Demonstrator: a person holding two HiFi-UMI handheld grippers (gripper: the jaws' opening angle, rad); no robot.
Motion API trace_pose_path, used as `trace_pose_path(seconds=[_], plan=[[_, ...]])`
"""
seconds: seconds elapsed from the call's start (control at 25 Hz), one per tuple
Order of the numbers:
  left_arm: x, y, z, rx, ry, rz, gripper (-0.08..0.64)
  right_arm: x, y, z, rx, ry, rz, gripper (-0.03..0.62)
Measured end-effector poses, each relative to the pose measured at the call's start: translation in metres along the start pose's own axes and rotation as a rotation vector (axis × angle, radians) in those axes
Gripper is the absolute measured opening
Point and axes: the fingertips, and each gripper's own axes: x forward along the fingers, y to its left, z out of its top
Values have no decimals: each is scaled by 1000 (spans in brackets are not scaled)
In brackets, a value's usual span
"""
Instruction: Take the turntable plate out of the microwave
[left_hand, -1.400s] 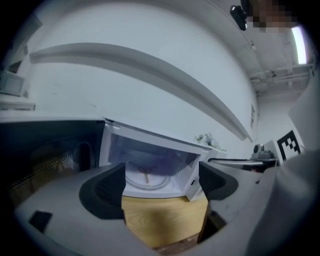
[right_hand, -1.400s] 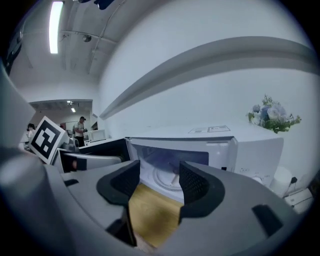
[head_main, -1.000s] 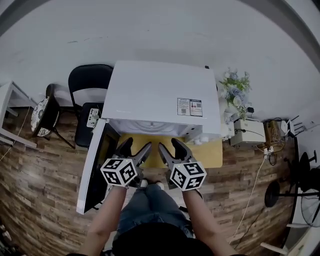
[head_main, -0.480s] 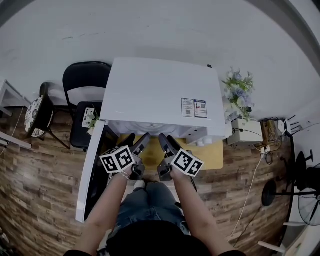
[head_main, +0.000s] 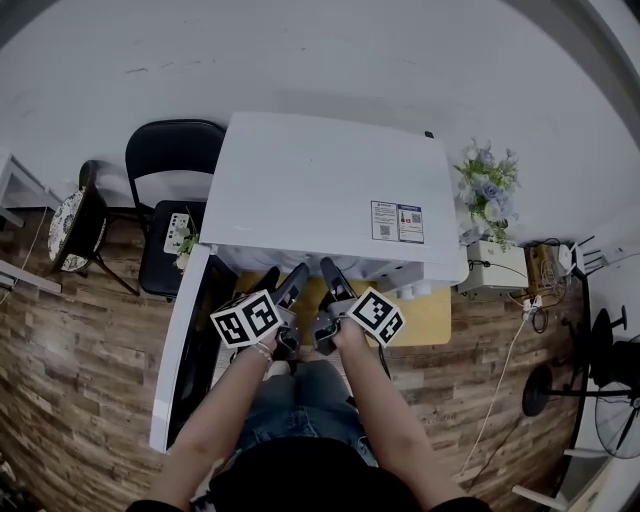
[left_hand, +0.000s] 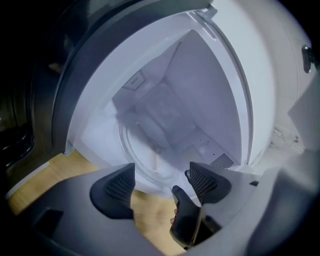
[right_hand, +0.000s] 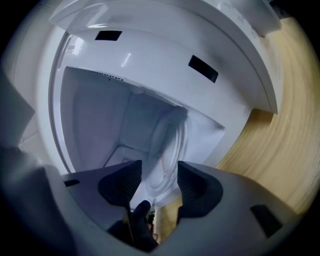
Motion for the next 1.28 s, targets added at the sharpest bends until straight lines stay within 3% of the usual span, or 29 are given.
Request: trace_pose_path(seconds=[0.24,0.4,0.6,0.8,1.0,1.28], plan=[[-1,2,1,34,4,22,336,3,-9,0,128,18,-70,171],[5,5,-3,-31,25,7,327,8,-6,-3,161,44,-101,201],[13,7,-8,-136,48,33,309,6,-14,-4,181,29,-119,120],[17,10,-10,-176,30,68,284,5,-11,-3,212,7,-35,121],[23,7,-9,-232,32,14,269,5,-7,-1,240,6,57,122],[23,29,-12,-354,-8,32,64,1,-7,-2,253,10,117,123]])
